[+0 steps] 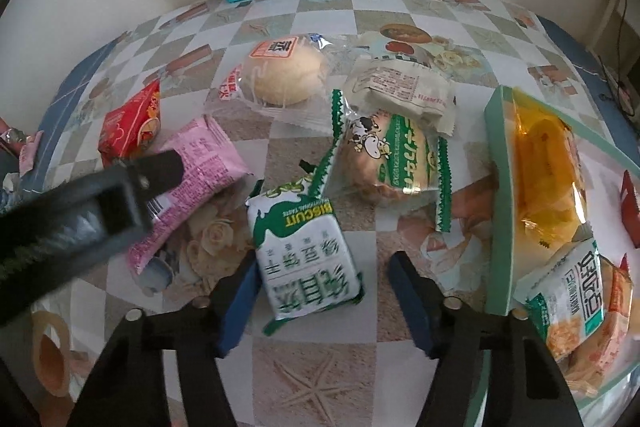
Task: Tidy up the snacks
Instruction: 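Grasp the pink bread bag with the left tool while the right tool grasps the green-white milk biscuit packet, then lift and carry the pink bag and milk biscuit packet over the tray with both tools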
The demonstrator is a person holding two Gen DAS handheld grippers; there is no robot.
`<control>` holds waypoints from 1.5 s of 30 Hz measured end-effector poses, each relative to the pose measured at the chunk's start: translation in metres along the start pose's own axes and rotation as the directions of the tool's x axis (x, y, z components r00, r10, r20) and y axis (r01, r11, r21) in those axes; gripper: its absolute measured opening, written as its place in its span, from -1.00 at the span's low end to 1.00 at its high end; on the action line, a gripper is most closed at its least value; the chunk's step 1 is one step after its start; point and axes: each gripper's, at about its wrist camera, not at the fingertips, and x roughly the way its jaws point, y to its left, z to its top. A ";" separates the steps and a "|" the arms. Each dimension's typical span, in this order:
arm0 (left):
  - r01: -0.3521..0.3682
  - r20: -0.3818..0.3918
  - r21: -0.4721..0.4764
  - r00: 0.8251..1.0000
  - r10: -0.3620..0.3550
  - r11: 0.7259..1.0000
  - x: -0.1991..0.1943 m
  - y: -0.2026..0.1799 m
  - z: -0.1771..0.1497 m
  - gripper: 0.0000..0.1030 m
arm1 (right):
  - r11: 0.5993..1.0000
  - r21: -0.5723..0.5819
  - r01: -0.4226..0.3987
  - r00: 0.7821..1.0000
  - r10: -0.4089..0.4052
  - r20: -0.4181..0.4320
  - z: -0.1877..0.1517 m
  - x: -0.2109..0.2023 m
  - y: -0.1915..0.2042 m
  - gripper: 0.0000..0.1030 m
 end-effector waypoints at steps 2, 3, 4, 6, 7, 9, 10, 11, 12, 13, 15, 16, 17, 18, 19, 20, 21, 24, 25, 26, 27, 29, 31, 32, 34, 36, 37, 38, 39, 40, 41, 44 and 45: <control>-0.006 -0.009 0.017 1.000 0.006 1.000 0.003 -0.005 -0.001 0.48 | 1.000 -0.005 -0.005 1.000 0.005 0.000 0.000 0.000 -0.001 0.07; -0.013 -0.010 0.024 1.000 0.013 1.000 0.004 -0.006 -0.002 0.47 | 1.000 -0.005 -0.005 1.000 0.005 0.000 -0.001 0.000 -0.001 0.07; -0.020 -0.014 0.034 1.000 0.021 0.999 0.005 -0.009 -0.002 0.42 | 1.000 -0.005 -0.004 1.000 0.004 0.001 -0.001 -0.001 -0.002 0.05; -0.016 -0.021 0.045 1.000 0.017 0.999 0.007 -0.012 -0.003 0.16 | 1.000 -0.002 -0.008 1.000 0.008 0.000 -0.002 -0.001 -0.004 0.05; -0.016 -0.025 0.050 1.000 0.017 0.999 0.009 -0.014 -0.004 0.09 | 1.000 -0.002 -0.009 1.000 0.009 0.000 -0.003 -0.001 -0.004 0.05; -0.029 -0.026 0.062 0.999 0.031 0.998 0.009 -0.017 -0.004 0.03 | 1.000 -0.004 -0.010 1.000 0.010 -0.001 -0.004 -0.001 -0.005 0.04; -0.037 -0.024 0.070 0.999 0.039 0.997 0.009 -0.018 -0.005 -0.02 | 1.000 -0.003 -0.011 1.000 0.011 -0.001 -0.004 -0.001 -0.004 0.04; -0.038 -0.023 0.072 0.999 0.040 0.997 0.008 -0.019 -0.005 -0.06 | 1.000 -0.002 -0.013 1.000 0.013 -0.001 -0.004 -0.002 -0.005 0.04; -0.035 -0.023 0.071 0.999 0.036 0.997 0.006 -0.020 -0.005 -0.14 | 1.000 0.000 -0.015 1.000 0.015 -0.002 -0.005 -0.002 -0.006 0.03; -0.032 -0.024 0.068 0.999 0.034 0.997 0.005 -0.020 -0.004 -0.17 | 1.000 0.001 -0.017 1.000 0.017 -0.004 -0.005 -0.002 -0.006 0.03; -0.037 -0.036 0.064 0.999 0.039 0.997 0.004 -0.021 -0.004 -0.19 | 1.000 0.001 -0.022 1.000 0.022 -0.005 -0.007 -0.004 -0.007 0.01; -0.043 -0.042 0.063 0.998 0.046 0.997 0.004 -0.021 -0.005 -0.19 | 1.000 0.001 -0.027 1.000 0.027 -0.005 -0.007 -0.005 -0.008 -0.01; -0.051 -0.047 0.063 0.997 0.054 0.997 0.004 -0.022 -0.005 -0.19 | 0.999 0.000 -0.034 0.999 0.034 -0.005 -0.008 -0.006 -0.008 -0.02; -0.062 -0.054 0.065 0.996 0.066 0.996 0.003 -0.023 -0.005 -0.19 | 0.999 0.000 -0.039 0.999 0.039 -0.004 -0.008 -0.008 -0.008 -0.03; -0.068 -0.056 0.067 0.996 0.072 0.995 0.002 -0.023 -0.005 -0.20 | 0.999 -0.001 -0.043 0.999 0.043 -0.003 -0.009 -0.009 -0.008 -0.04; -0.071 -0.058 0.066 0.995 0.075 0.995 0.001 -0.024 -0.006 -0.20 | 0.999 -0.002 -0.048 0.999 0.048 0.000 -0.009 -0.012 -0.008 -0.05; -0.075 -0.065 0.060 0.995 0.079 0.995 0.000 -0.024 -0.006 -0.20 | 0.999 -0.002 -0.050 0.999 0.050 0.002 -0.009 -0.014 -0.007 -0.05; -0.083 -0.081 0.039 0.993 0.086 0.996 -0.004 -0.022 -0.006 -0.20 | 0.998 -0.004 -0.061 0.998 0.061 0.006 -0.010 -0.021 -0.008 -0.07; -0.084 -0.082 0.034 0.993 0.087 0.996 -0.006 -0.021 -0.006 -0.20 | 0.998 -0.002 -0.066 0.998 0.066 0.007 -0.010 -0.023 -0.009 -0.08; -0.087 -0.080 0.030 0.993 0.090 0.996 -0.010 -0.020 -0.006 -0.21 | 0.997 0.002 -0.072 0.997 0.072 0.005 -0.010 -0.024 -0.010 -0.08; -0.093 -0.078 0.026 0.992 0.095 0.995 -0.013 -0.019 -0.006 -0.21 | 0.997 0.004 -0.077 0.997 0.077 0.004 -0.010 -0.025 -0.010 -0.08; -0.108 -0.067 0.017 0.992 0.108 0.994 -0.020 -0.017 -0.005 -0.21 | 0.996 0.007 -0.087 0.996 0.087 0.004 -0.010 -0.028 -0.012 -0.08; -0.115 -0.051 0.007 0.992 0.115 0.993 -0.029 -0.016 -0.003 -0.21 | 0.995 0.008 -0.098 0.995 0.098 0.006 -0.010 -0.031 -0.013 -0.08; -0.120 -0.042 0.000 0.992 0.120 0.993 -0.034 -0.015 -0.002 -0.21 | 0.995 0.007 -0.103 0.995 0.103 0.010 -0.009 -0.034 -0.013 -0.08; -0.128 -0.025 -0.007 0.991 0.128 0.992 -0.042 -0.014 0.000 -0.21 | 0.994 0.003 -0.111 0.994 0.111 0.022 -0.008 -0.041 -0.013 -0.08; -0.130 -0.009 -0.015 0.992 0.130 0.991 -0.050 -0.013 0.002 -0.21 | 0.993 0.000 -0.118 0.992 0.118 0.044 -0.006 -0.050 -0.014 -0.08; -0.128 -0.001 -0.020 0.992 0.128 0.992 -0.053 -0.012 0.003 -0.21 | 0.993 0.001 -0.121 0.991 0.121 0.053 -0.005 -0.055 -0.015 -0.08; -0.124 0.009 -0.027 0.992 0.125 0.992 -0.059 -0.011 0.004 -0.21 | 0.992 0.003 -0.124 0.991 0.123 0.061 -0.004 -0.058 -0.015 -0.08; -0.122 0.016 -0.032 0.992 0.122 0.992 -0.063 -0.010 0.005 -0.21 | 0.992 0.005 -0.126 0.990 0.126 0.069 -0.004 -0.063 -0.016 -0.08; -0.121 0.031 -0.041 0.992 0.122 0.992 -0.069 -0.008 0.006 -0.21 | 0.992 0.007 -0.127 0.989 0.126 0.076 -0.003 -0.067 -0.017 -0.08; -0.123 0.043 -0.048 0.991 0.125 0.991 -0.075 -0.008 0.007 -0.21 | 0.992 0.011 -0.128 0.988 0.126 0.086 -0.002 -0.072 -0.018 -0.08; -0.131 0.087 -0.062 0.987 0.136 0.989 -0.094 -0.008 0.009 -0.21 | 0.993 0.024 -0.119 0.987 0.116 0.110 0.001 -0.085 -0.023 -0.08; -0.129 0.101 -0.067 0.986 0.135 0.989 -0.100 -0.008 0.009 -0.21 | 0.993 0.032 -0.116 0.987 0.111 0.117 0.002 -0.090 -0.025 -0.08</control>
